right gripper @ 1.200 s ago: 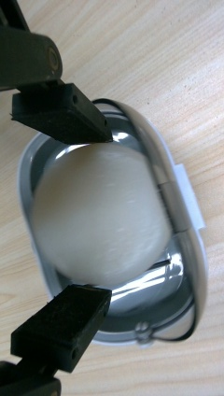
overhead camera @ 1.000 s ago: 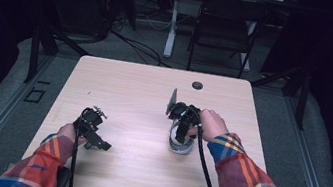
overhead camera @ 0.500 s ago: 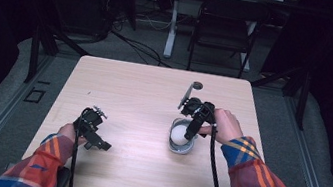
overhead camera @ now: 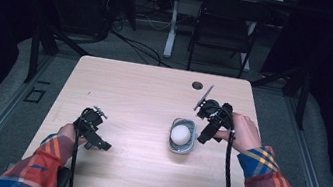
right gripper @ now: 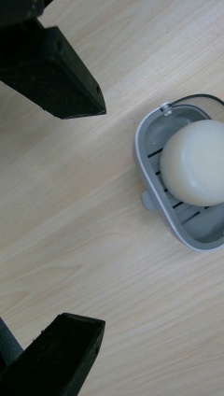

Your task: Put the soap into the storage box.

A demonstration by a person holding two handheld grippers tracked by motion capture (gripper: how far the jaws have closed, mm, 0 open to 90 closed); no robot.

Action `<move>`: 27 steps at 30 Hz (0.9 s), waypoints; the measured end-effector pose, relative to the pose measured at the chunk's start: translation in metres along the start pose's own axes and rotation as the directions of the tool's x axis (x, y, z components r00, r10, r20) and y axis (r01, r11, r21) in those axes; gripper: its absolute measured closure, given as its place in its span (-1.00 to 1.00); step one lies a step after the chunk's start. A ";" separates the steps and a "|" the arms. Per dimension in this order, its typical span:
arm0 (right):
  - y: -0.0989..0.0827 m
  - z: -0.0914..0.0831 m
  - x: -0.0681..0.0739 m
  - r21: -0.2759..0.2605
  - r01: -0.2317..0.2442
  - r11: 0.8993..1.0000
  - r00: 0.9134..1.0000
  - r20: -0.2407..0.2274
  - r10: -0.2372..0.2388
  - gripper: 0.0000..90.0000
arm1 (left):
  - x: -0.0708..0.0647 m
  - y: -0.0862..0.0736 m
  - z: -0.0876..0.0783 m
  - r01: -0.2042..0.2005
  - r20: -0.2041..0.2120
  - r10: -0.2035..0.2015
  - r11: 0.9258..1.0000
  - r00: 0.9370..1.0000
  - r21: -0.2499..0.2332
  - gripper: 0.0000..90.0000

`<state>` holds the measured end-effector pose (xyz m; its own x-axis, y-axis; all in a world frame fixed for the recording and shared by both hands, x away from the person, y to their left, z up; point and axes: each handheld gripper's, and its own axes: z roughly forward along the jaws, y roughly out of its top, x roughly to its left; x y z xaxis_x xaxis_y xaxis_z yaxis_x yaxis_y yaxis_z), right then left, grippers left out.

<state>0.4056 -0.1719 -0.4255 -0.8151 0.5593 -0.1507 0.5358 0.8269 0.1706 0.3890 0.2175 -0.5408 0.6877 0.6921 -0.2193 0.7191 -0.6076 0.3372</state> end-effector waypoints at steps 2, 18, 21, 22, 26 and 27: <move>-0.007 -0.002 0.000 -0.006 -0.010 1.000 1.000 0.003 0.010 -1.00 | 0.000 0.000 0.000 -0.001 0.000 0.001 1.000 1.000 0.001 -1.00; -0.073 0.006 -0.013 -0.020 -0.134 0.991 0.991 0.002 0.134 -1.00 | 0.000 0.000 0.000 -0.001 -0.004 0.001 1.000 1.000 0.003 -1.00; -0.085 0.013 -0.014 -0.005 -0.153 0.988 0.988 -0.001 0.153 -0.99 | 0.000 0.000 0.000 0.000 -0.004 0.000 1.000 1.000 0.002 -1.00; -0.089 0.015 -0.015 0.005 -0.159 0.987 0.987 -0.002 0.159 -0.99 | 0.000 0.000 0.000 -0.001 -0.004 0.001 1.000 1.000 0.003 -1.00; -0.105 0.027 -0.018 0.024 -0.186 0.982 0.983 0.001 0.186 -0.97 | 0.000 0.000 0.000 -0.001 -0.004 0.001 1.000 1.000 0.003 -1.00; -0.108 0.030 -0.018 0.036 -0.189 0.981 0.982 0.010 0.189 -0.96 | 0.000 0.000 0.000 -0.001 -0.004 0.001 1.000 1.000 0.003 -1.00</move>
<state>0.3693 -0.2700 -0.4700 -0.6969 0.7062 -0.1254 0.6880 0.7076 0.1614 0.3889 0.2170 -0.5409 0.6878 0.6932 -0.2155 0.7189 -0.6094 0.3344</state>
